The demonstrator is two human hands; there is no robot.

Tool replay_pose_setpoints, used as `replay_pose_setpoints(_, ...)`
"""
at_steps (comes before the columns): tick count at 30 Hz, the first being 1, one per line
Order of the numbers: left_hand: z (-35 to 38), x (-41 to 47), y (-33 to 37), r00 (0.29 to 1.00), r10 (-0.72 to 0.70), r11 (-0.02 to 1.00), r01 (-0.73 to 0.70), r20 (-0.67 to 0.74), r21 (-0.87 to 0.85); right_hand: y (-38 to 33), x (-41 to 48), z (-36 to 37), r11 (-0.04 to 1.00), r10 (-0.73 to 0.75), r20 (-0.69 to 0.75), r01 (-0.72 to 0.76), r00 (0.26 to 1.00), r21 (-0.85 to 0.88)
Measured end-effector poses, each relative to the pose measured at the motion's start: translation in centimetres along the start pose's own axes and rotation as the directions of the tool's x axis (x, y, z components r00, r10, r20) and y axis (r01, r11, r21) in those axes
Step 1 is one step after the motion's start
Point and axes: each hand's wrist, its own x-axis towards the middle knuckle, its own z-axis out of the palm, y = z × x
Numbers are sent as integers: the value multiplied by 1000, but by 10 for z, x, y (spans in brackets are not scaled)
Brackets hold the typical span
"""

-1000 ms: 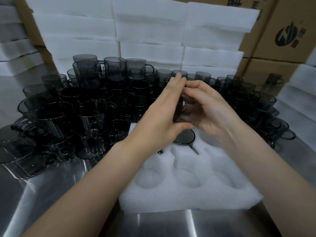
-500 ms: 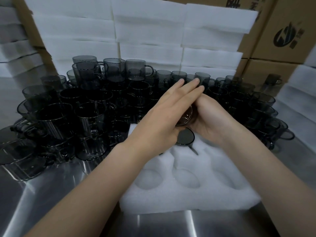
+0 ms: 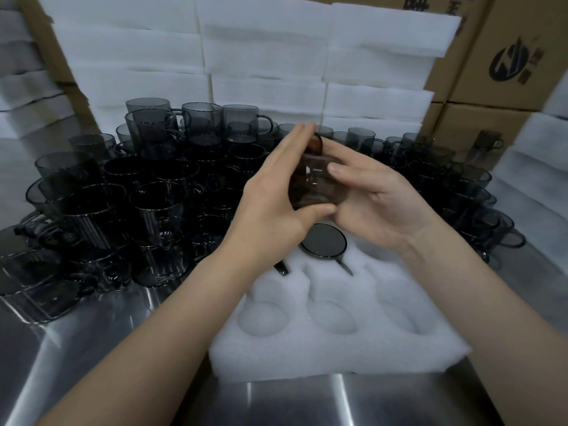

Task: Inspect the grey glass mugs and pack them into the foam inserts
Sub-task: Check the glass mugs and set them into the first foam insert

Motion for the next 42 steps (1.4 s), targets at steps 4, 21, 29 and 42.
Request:
replay_pose_setpoints(4,-1,2,-1,997,-80,994,79,-10,-72,4,4,-6,1000,9,-102,-11,995,-22)
replay_pose_setpoints(21,-3,5,1,927,-333,916,273,-174,-295,-11,-9,-19,790,-167,-186,19,968,-613)
replay_pose_setpoints(29,-5,7,0,921,-388,889,378,12,-258,-23,-13,0,625,-237,-164,20,958,-780)
replay_pose_setpoints(42,-2,7,-5,915,-404,914,404,4,-36,-45,-46,-5,141,-5,-667,-660,745,-738)
